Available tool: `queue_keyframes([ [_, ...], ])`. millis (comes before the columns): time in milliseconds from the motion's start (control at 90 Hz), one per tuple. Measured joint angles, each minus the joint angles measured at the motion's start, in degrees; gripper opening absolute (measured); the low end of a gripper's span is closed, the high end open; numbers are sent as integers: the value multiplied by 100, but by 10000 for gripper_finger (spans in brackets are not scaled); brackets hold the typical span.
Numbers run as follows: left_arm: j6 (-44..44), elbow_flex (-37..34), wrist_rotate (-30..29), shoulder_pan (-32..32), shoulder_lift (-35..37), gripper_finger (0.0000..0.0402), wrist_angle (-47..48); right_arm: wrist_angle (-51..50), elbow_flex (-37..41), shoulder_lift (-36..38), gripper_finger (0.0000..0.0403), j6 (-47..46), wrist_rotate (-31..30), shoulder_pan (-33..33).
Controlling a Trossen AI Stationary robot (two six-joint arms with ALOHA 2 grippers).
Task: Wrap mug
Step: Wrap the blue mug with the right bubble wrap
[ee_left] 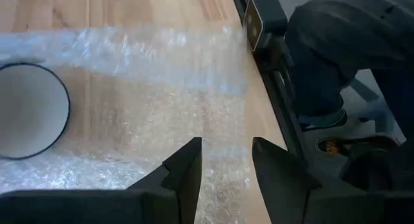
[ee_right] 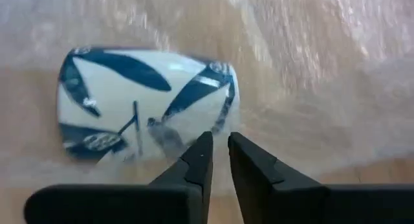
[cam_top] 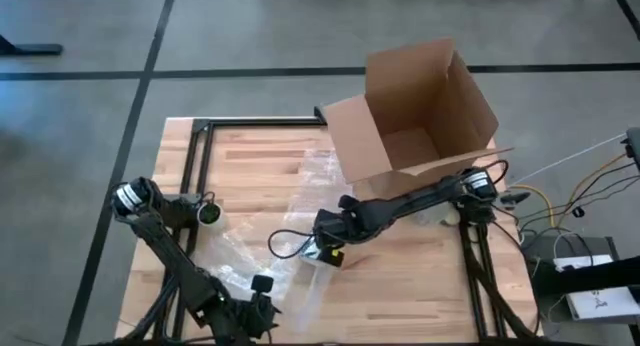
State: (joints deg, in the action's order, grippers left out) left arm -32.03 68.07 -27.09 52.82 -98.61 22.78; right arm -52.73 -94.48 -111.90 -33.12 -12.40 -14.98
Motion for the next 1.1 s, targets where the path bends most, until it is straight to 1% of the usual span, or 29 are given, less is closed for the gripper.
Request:
queue_keyframes([
  [78, 0, -12, -10, 0, 0, 123, 14, -501, 0, 53, 24, -253, 43, -179],
  [178, 0, -40, -193, 0, 2, 123, 11, -883, 29, 37, 24, -599, 41, -448],
  [267, 20, -47, -378, 0, 0, 123, 7, -772, 131, -59, 25, -831, 42, -654],
  [389, 75, -50, -398, -30, 0, 123, -6, -796, 179, -252, 21, -933, -9, -804],
  [444, 143, -50, -444, -60, 2, 123, -33, -787, 175, -256, 18, -933, -90, -829],
  [556, 155, -50, -820, -119, 2, 123, -44, -807, 142, -148, 12, -917, -117, -841],
  [678, 175, -52, -919, -177, 2, 123, -70, -753, 129, -18, 11, -913, -215, -828],
  [800, 182, -81, -994, -186, 4, 123, -87, -731, 138, -53, 16, -1032, -160, -742],
  [867, 194, -114, -997, -190, 4, 123, -95, -775, 184, -63, 20, -946, -88, -721],
  [967, 180, -189, -994, -192, 4, 123, -79, -1176, 188, -62, 25, -720, -65, -742],
  [1100, 135, -295, -992, -192, 4, 123, -87, -1843, 190, 15, 35, 220, 87, -911],
])
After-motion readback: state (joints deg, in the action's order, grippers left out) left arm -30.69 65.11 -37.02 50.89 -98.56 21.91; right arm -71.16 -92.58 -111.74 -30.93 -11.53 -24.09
